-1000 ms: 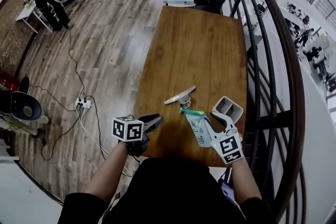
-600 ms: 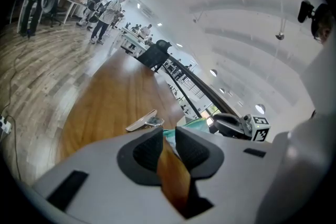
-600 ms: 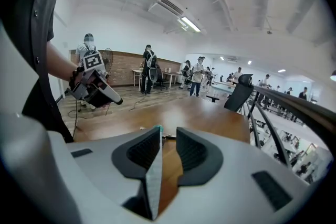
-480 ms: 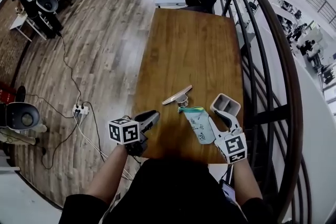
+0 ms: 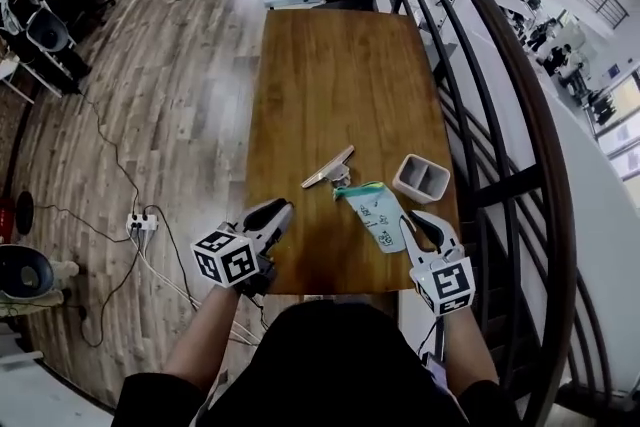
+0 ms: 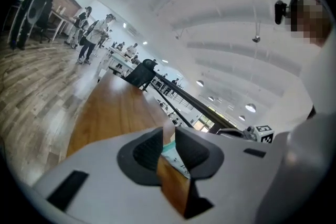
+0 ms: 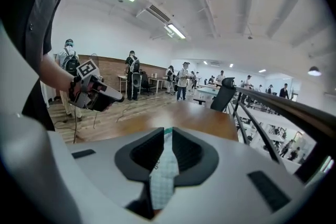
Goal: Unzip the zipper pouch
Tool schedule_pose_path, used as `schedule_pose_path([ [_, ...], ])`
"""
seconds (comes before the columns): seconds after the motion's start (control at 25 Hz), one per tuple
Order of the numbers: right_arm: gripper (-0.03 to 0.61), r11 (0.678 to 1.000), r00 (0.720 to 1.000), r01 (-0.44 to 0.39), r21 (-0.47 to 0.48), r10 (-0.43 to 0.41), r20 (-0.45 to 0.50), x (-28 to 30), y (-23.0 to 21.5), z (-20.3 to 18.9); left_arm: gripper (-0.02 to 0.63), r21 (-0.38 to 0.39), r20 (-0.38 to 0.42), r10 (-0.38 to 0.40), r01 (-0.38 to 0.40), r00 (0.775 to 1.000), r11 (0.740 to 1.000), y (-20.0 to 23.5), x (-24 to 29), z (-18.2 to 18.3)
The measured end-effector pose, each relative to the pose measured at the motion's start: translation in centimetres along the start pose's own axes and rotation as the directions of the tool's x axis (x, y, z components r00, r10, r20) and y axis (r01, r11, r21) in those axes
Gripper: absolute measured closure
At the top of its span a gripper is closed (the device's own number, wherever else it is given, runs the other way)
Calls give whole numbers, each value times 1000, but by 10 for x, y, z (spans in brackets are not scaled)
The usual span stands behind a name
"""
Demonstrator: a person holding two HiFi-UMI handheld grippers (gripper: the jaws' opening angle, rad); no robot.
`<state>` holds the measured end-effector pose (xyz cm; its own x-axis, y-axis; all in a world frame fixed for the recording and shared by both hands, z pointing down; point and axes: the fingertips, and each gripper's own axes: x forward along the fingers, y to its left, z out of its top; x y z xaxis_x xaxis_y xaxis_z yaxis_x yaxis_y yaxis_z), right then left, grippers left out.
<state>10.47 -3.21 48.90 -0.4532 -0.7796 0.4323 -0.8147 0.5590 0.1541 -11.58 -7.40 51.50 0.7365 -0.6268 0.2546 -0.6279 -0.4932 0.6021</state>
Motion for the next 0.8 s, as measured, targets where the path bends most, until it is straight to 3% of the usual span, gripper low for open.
schedule_pose_path([
  [0.32,568,991,987,40,131,-60,150,-42,-9,24,584,254,102,3,-29,995,967,-35,-15,23],
  [0.48,583,981,972,11,192,-56,229,-66,-13,40,595,362,198,59,-129,978,923,-62,-33,40],
  [0.64,586,979,957,-36,200,-24,290,-99,-11,53,595,403,308,99,-224,946,887,-96,-53,49],
  [0.8,586,983,950,-60,175,3,312,-115,-10,53,597,412,374,105,-266,921,872,-124,-66,47],
])
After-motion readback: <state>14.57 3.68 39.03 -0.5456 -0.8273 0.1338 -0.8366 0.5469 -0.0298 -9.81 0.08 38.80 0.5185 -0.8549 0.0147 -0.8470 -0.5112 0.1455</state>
